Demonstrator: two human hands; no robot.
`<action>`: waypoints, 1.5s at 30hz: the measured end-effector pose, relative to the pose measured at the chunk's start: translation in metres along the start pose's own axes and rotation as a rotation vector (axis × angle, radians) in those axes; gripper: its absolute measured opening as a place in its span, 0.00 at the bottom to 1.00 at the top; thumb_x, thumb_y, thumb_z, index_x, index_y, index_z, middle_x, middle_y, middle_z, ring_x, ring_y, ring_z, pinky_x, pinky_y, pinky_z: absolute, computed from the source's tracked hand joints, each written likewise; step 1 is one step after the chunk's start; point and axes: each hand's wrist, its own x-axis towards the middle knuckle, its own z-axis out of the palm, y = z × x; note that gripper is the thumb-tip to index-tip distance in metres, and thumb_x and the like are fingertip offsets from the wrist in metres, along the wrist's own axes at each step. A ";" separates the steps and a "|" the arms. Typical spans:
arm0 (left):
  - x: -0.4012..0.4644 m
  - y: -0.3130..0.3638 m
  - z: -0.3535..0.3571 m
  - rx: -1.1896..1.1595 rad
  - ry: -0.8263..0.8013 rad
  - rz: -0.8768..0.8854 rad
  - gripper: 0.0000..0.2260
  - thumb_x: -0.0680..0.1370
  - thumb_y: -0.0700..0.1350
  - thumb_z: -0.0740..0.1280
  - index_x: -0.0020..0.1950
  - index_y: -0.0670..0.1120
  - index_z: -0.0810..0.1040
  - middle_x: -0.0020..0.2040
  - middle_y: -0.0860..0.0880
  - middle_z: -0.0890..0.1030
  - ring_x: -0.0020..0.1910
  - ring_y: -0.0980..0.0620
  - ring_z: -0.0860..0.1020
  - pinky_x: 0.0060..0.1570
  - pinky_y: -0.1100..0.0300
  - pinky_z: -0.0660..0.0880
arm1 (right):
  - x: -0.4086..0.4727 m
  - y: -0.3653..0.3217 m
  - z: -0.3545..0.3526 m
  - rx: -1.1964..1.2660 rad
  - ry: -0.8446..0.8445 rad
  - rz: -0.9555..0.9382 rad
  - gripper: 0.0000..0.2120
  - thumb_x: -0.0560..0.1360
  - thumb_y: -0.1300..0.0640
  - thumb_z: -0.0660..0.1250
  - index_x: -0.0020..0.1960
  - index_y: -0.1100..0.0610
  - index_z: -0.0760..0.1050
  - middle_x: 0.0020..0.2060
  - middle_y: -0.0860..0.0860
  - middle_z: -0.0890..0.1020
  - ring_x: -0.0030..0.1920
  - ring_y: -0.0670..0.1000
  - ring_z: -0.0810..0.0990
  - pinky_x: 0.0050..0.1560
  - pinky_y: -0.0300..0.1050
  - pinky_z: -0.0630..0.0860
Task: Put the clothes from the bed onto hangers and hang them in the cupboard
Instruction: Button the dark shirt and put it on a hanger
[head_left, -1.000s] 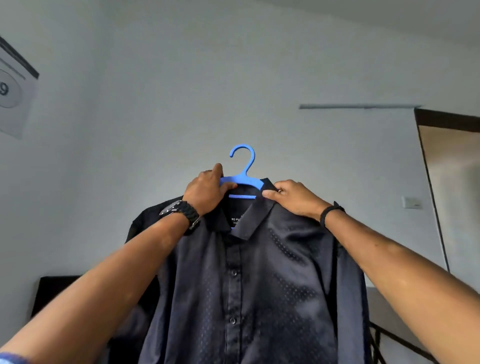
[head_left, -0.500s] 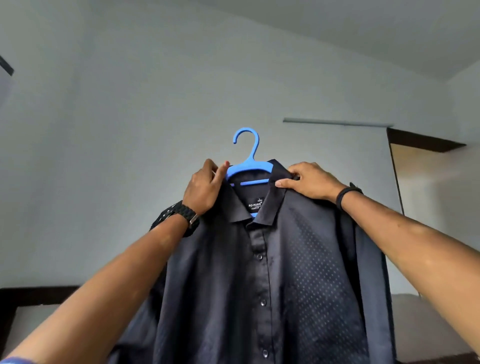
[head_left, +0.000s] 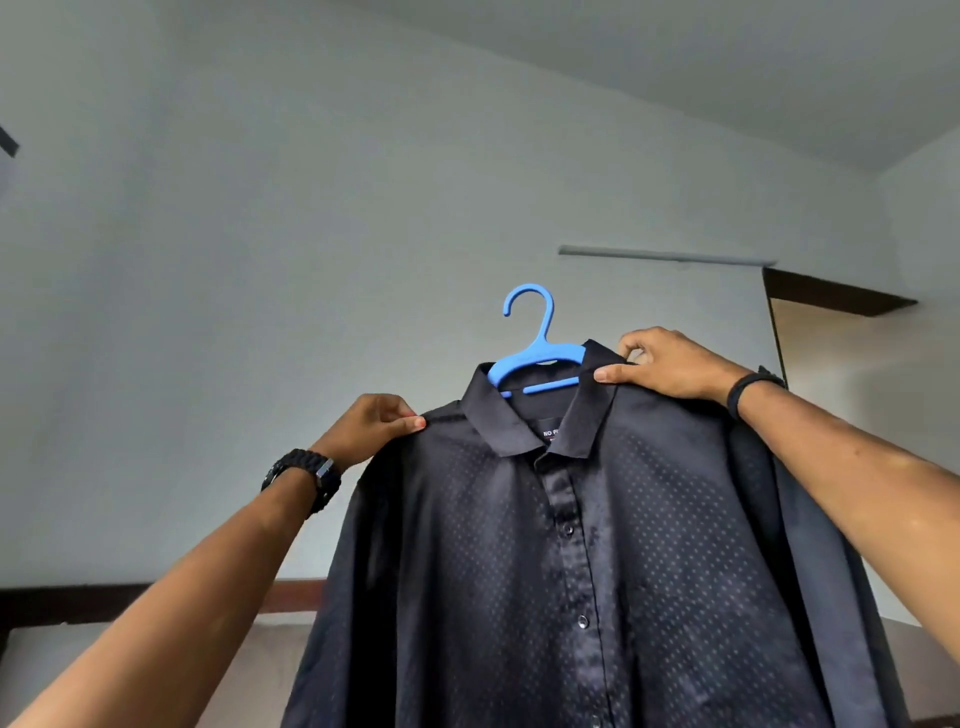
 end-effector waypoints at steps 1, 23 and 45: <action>0.000 -0.001 0.000 -0.043 -0.030 -0.032 0.08 0.77 0.42 0.68 0.39 0.43 0.76 0.33 0.49 0.78 0.31 0.57 0.73 0.34 0.63 0.67 | -0.001 0.000 0.000 0.009 -0.002 0.001 0.18 0.70 0.41 0.71 0.38 0.55 0.73 0.33 0.48 0.76 0.36 0.49 0.74 0.37 0.43 0.70; 0.018 0.098 0.073 0.136 0.145 0.011 0.08 0.68 0.43 0.77 0.45 0.44 0.82 0.40 0.47 0.78 0.43 0.52 0.73 0.31 0.70 0.65 | -0.052 0.006 -0.030 0.384 -0.535 0.316 0.07 0.73 0.66 0.70 0.50 0.60 0.77 0.46 0.56 0.82 0.47 0.54 0.80 0.44 0.42 0.78; 0.041 0.082 0.267 0.161 0.113 0.156 0.04 0.73 0.44 0.70 0.47 0.45 0.80 0.44 0.44 0.80 0.45 0.42 0.79 0.44 0.52 0.75 | -0.109 0.137 -0.064 0.222 -0.701 0.702 0.06 0.74 0.67 0.67 0.51 0.67 0.79 0.50 0.62 0.83 0.49 0.57 0.83 0.58 0.53 0.78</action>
